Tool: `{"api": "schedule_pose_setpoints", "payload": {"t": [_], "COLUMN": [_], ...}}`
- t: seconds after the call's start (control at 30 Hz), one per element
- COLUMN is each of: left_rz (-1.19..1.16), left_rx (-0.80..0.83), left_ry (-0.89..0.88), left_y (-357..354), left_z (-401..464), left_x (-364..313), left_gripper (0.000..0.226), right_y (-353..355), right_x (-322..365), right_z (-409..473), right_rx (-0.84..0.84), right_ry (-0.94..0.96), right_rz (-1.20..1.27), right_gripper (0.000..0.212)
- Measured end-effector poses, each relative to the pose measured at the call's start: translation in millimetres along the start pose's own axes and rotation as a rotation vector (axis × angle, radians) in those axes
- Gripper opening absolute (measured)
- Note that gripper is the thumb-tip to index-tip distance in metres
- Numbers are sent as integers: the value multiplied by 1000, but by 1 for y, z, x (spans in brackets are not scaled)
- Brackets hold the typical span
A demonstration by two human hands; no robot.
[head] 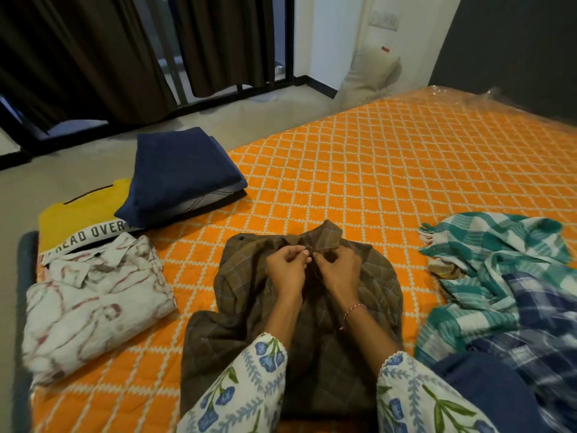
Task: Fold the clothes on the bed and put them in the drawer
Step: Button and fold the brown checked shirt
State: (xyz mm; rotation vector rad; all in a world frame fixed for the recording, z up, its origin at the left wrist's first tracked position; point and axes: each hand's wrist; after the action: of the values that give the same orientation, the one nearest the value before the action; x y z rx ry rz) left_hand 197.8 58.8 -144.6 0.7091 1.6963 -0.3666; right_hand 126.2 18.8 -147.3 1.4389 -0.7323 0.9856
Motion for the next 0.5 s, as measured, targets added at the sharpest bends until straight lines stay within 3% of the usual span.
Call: {"api": "schedule_pose_setpoints", "payload": {"t": [0.23,0.5], "left_rz": [-7,130], "left_rx": [-69,2], "left_ry": [2,-97], "left_y": [-6,-16], "left_z": [-15,-17], "left_x": [1,8], "left_gripper": [9,9], "right_y": [9,17], "right_x": [3,-2], "right_z": [-11,-7], "right_rx": [-34,-40], "right_ry": [59,9], "right_rz": [-25,80], "right_gripper": [14,12]}}
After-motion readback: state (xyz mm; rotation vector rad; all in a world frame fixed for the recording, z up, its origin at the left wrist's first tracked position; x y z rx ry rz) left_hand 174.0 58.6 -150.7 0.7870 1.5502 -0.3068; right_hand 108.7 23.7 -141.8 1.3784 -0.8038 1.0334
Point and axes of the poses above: each hand's wrist, its own z-axis towards the middle knuckle, its own y-axis out of the back of the hand, x = y × z, and after that the axes turned 8 degrees about z, right-handed
